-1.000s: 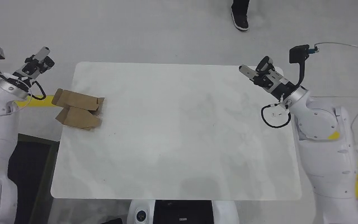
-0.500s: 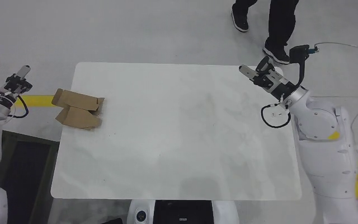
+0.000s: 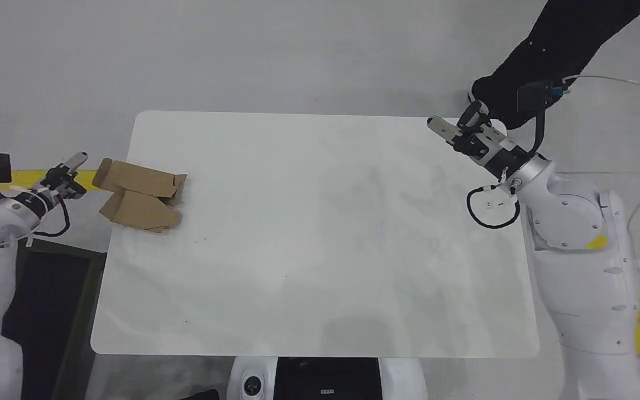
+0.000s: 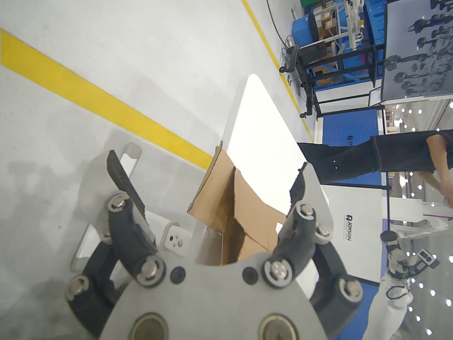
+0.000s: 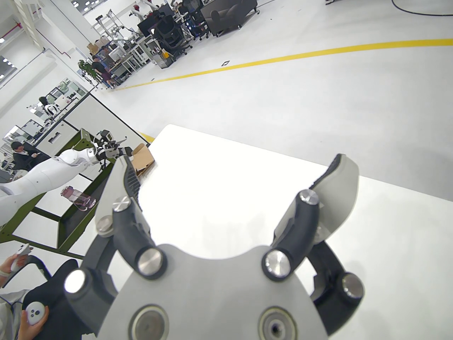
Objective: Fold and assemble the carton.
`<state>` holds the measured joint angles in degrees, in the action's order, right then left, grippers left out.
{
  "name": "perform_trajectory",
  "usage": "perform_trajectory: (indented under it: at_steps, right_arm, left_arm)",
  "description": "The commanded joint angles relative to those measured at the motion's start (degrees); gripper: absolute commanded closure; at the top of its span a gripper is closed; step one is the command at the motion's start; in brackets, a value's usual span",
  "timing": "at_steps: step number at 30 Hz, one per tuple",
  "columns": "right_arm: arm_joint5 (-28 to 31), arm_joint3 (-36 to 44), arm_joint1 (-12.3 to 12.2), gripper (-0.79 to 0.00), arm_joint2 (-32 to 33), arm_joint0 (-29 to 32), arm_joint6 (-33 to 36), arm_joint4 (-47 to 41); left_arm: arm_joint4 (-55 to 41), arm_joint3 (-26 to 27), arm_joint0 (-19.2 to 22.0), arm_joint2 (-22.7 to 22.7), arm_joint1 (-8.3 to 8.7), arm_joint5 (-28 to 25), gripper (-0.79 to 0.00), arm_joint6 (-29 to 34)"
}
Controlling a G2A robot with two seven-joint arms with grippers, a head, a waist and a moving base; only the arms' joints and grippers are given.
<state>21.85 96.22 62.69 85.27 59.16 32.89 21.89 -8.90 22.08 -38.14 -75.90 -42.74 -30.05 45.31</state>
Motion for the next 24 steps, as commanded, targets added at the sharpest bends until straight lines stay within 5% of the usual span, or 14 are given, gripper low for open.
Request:
perform_trajectory:
  at_steps: [1, 7, 8, 10, 24]
  right_arm:
    - [0.0, 0.0, 0.0, -0.785, 0.0, 0.0, 0.0, 0.0]
    - [0.0, 0.0, 0.0, -0.785, 0.0, 0.0, 0.0, 0.0]
    - [0.0, 0.0, 0.0, -0.785, 0.0, 0.0, 0.0, 0.0]
    - [0.0, 0.0, 0.0, -0.785, 0.0, 0.0, 0.0, 0.0]
    - [0.0, 0.0, 0.0, -0.785, 0.0, 0.0, 0.0, 0.0]
  left_arm:
    - [-0.47, -0.24, -0.03, 0.22, -0.3, 0.91, -0.785, 0.95]
    - [-0.58, -0.64, 0.58, 1.16, -1.08, 2.89, -0.776, 4.38]
    - [-0.52, -0.77, 0.74, 1.3, -1.18, 3.19, -0.388, 4.87]
    - [-0.4, -1.22, 1.07, 1.47, -1.36, 3.68, -0.034, 4.99]
    - [-0.67, -2.28, 2.15, 1.82, -2.36, 2.95, 0.0, 4.66]
